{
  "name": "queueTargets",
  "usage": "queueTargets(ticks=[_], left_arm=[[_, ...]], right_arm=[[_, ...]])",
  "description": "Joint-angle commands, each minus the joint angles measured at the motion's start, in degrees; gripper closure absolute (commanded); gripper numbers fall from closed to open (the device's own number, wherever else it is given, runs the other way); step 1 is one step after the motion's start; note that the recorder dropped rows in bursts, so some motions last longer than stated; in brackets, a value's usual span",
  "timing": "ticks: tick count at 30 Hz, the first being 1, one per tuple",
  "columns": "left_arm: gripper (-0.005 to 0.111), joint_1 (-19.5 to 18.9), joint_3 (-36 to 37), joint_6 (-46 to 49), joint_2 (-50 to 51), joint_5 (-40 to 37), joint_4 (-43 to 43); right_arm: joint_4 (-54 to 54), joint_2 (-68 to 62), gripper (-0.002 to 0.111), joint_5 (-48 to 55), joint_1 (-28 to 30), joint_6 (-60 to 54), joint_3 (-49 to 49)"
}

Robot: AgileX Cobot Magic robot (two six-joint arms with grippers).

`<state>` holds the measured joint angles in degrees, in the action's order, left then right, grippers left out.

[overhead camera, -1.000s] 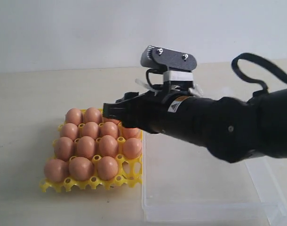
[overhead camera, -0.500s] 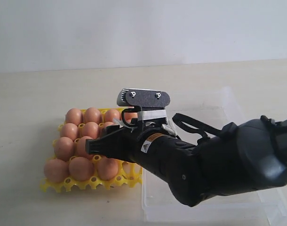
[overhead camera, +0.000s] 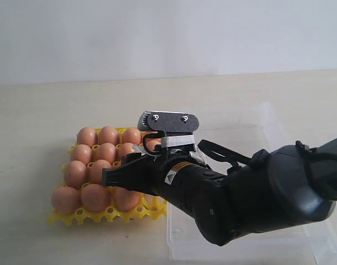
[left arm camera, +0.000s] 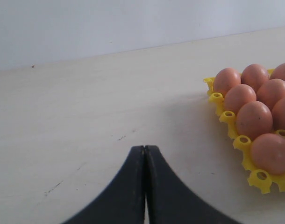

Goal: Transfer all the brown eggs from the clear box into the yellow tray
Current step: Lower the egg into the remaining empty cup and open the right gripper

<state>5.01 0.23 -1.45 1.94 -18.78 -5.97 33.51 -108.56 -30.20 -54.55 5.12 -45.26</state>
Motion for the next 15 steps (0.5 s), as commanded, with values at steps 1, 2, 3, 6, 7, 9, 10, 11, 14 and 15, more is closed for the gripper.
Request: queueTargets(ticks=[1, 2, 3, 6, 7, 9, 10, 11, 14, 15], left_arm=[[0.107, 0.18, -0.23, -0.25, 0.14, 0.68, 0.13], [0.107, 0.18, -0.23, -0.25, 0.14, 0.68, 0.13], [0.107, 0.18, -0.23, -0.25, 0.14, 0.68, 0.13], [0.107, 0.18, -0.23, -0.25, 0.14, 0.68, 0.13], [0.107, 0.18, -0.23, -0.25, 0.14, 0.68, 0.13], [0.107, 0.18, -0.23, -0.25, 0.14, 0.68, 0.13], [0.107, 0.18, -0.23, -0.25, 0.14, 0.68, 0.13], [0.107, 0.18, -0.23, -0.25, 0.14, 0.68, 0.13], [0.107, 0.18, -0.23, -0.25, 0.14, 0.68, 0.13], [0.107, 0.18, -0.23, -0.25, 0.14, 0.68, 0.13]], right_arm=[[1.35, -0.15, 0.108, 0.33, -0.07, -0.06, 0.35], [1.67, -0.15, 0.108, 0.50, -0.07, -0.18, 0.35], [1.96, -0.15, 0.108, 0.54, -0.07, -0.18, 0.35], [2.23, -0.15, 0.108, 0.57, -0.07, -0.60, 0.93], [2.56, -0.15, 0.108, 0.57, -0.07, -0.60, 1.39], [2.72, -0.15, 0.108, 0.02, -0.07, -0.60, 2.16], [2.72, -0.15, 0.108, 0.02, -0.07, -0.60, 2.28], [2.98, -0.15, 0.108, -0.14, -0.07, -0.60, 2.53], [2.98, -0.15, 0.108, -0.16, -0.07, -0.60, 2.65], [2.98, -0.15, 0.108, -0.16, -0.07, -0.60, 2.65]])
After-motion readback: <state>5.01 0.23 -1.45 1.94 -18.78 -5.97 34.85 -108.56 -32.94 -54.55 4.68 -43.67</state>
